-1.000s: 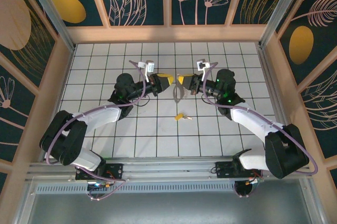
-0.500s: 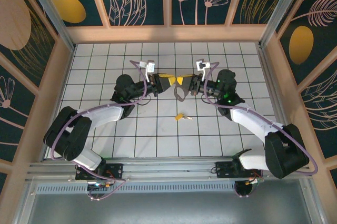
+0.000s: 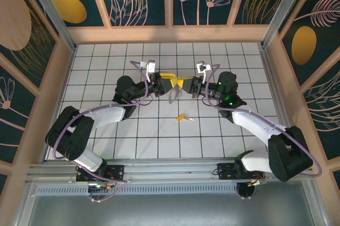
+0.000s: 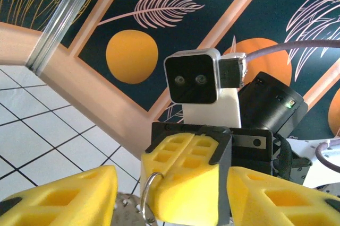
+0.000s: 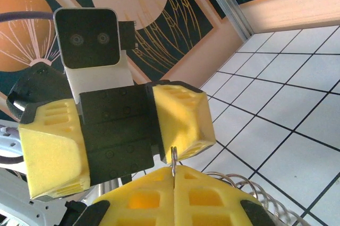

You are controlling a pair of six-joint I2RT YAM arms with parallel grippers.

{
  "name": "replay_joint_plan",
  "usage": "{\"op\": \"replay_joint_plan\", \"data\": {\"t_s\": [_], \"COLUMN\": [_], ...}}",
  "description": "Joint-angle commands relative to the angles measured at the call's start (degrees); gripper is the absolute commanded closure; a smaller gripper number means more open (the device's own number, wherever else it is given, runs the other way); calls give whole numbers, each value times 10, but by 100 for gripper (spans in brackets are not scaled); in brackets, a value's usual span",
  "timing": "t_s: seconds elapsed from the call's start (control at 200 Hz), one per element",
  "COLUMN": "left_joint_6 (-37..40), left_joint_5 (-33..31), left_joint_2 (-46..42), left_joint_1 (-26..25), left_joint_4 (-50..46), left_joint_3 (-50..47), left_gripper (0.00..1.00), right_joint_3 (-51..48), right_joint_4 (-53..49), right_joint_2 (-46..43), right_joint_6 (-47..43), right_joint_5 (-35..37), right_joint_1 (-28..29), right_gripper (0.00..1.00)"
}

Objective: Put the keys on the keyring

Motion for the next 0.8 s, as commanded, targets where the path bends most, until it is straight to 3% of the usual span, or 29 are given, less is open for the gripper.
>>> {"op": "replay_joint_plan", "data": {"t_s": [0.0,0.12,0.38,0.796], "left_joint_6": [18,22,-5,-36], "left_joint_5": [-22,-26,9,31], "left_joint_2": [-17,-19,6,39], "left_joint_1": [2,5,5,1], "left_joint_4": [8,7,46,88], "left_joint_3": [-8,-14,-1,17], "left_gripper": [41,42,53,59], "right_joint_3": [-6,-8,-1,10], "right_joint_4": [17,14,30,45], "right_joint_2": [-27,-35,-26,2], "right_joint_6": [-7,-7,4,8], "right_joint_5": [2,0,-11,-18], "right_joint_1": [2,2,4,8], "right_gripper": [100,100,100,100]}}
